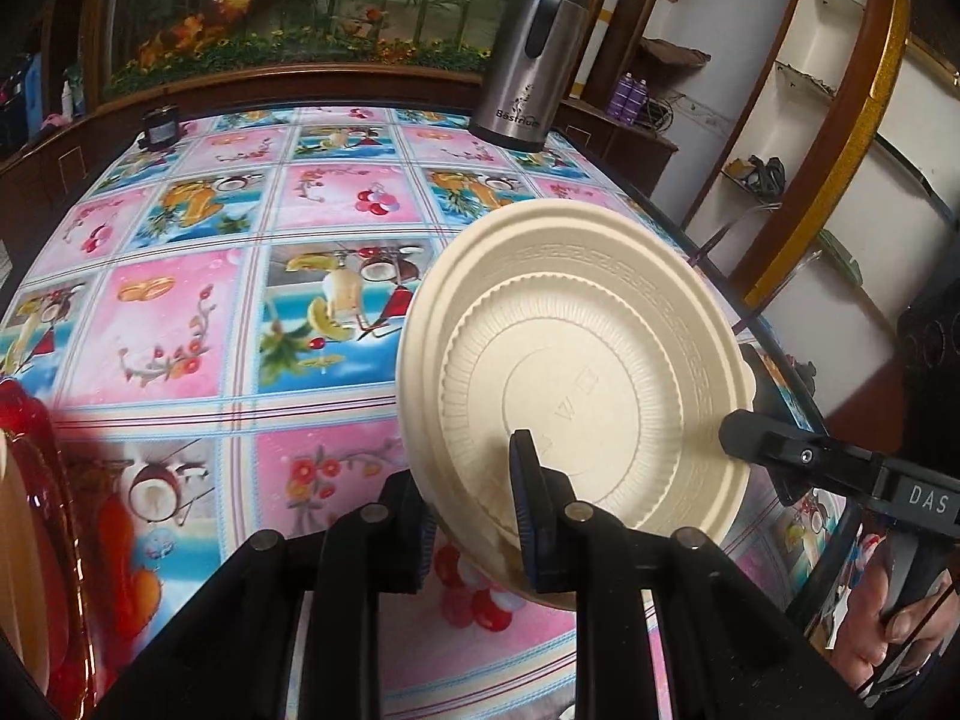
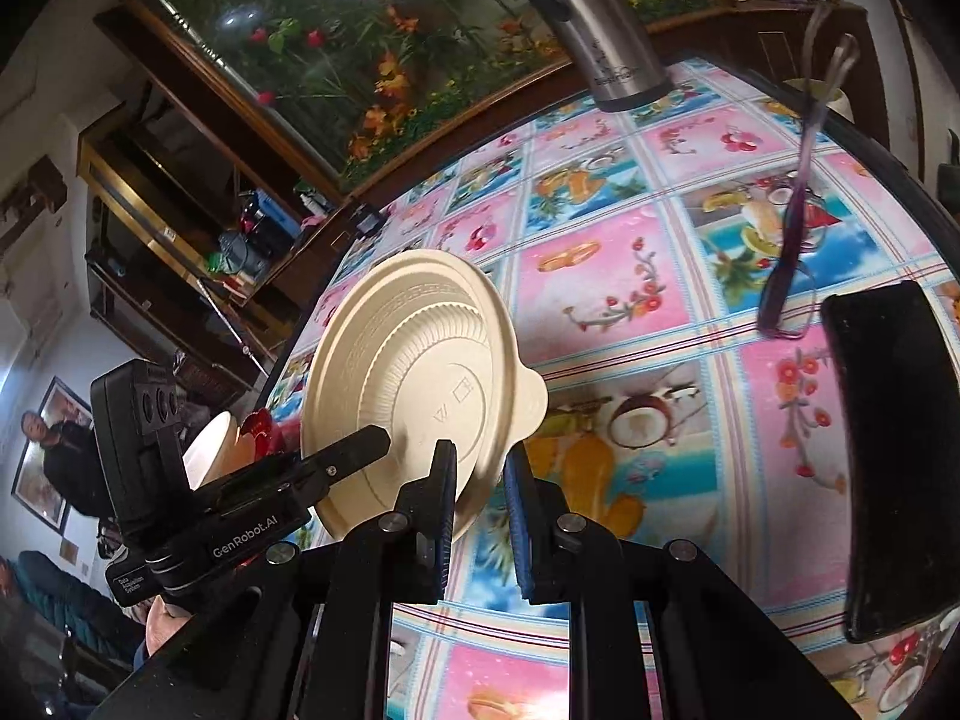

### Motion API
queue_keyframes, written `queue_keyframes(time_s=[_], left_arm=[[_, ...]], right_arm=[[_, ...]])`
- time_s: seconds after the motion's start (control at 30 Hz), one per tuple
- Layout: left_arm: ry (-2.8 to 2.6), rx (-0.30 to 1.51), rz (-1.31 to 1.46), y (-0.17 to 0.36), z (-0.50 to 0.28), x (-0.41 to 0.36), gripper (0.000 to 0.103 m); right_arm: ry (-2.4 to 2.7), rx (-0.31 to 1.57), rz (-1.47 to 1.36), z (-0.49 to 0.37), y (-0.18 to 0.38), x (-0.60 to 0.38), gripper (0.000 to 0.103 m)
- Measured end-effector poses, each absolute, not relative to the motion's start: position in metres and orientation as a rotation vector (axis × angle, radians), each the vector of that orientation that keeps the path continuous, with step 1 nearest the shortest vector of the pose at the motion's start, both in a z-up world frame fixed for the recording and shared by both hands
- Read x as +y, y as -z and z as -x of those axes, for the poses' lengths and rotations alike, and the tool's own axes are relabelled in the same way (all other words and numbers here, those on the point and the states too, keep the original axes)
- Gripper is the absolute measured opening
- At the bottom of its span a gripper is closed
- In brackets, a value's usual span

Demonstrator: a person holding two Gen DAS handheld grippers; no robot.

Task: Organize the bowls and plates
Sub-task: 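Carry the beige bowl over the plate stack and lower it with the left gripper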

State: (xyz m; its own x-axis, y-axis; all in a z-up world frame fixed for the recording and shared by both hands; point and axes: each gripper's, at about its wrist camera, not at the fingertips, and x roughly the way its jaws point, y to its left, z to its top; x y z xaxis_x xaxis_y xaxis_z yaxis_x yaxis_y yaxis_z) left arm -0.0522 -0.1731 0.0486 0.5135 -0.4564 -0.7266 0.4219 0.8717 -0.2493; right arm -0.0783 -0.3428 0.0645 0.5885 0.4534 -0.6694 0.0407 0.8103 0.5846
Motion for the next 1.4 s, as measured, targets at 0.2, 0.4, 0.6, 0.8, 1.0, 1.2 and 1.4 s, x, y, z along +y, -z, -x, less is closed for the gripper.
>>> queue_keyframes(time_s=[0.2,0.4,0.6,0.8,1.0,1.2,1.4], left_arm=[[0.519,0.865,0.043,-0.054,0.06,-0.168,0.02],[0.501,0.823,0.032,-0.066,0.067,-0.16,0.022],[0.461,0.768,0.045,-0.089,0.077,-0.136,0.026],[0.402,0.733,0.08,-0.11,0.083,-0.096,0.027],[0.312,0.715,0.105,-0.129,0.096,-0.041,0.031],[0.176,0.719,0.097,-0.141,0.112,0.023,0.036],[0.107,0.806,0.129,-0.118,0.109,0.062,0.036]], right_arm=[[-0.269,0.922,-0.585,0.077,-0.069,-0.336,0.018],[-0.291,0.913,-0.572,0.073,-0.078,-0.331,0.018],[-0.349,0.895,-0.537,0.066,-0.1,-0.312,0.018],[-0.438,0.886,-0.524,0.051,-0.122,-0.284,0.018],[-0.562,0.891,-0.489,0.029,-0.142,-0.233,0.018],[-0.698,0.94,-0.472,0.006,-0.144,-0.162,0.018],[-0.787,1.033,-0.487,-0.009,-0.12,-0.103,0.018]])
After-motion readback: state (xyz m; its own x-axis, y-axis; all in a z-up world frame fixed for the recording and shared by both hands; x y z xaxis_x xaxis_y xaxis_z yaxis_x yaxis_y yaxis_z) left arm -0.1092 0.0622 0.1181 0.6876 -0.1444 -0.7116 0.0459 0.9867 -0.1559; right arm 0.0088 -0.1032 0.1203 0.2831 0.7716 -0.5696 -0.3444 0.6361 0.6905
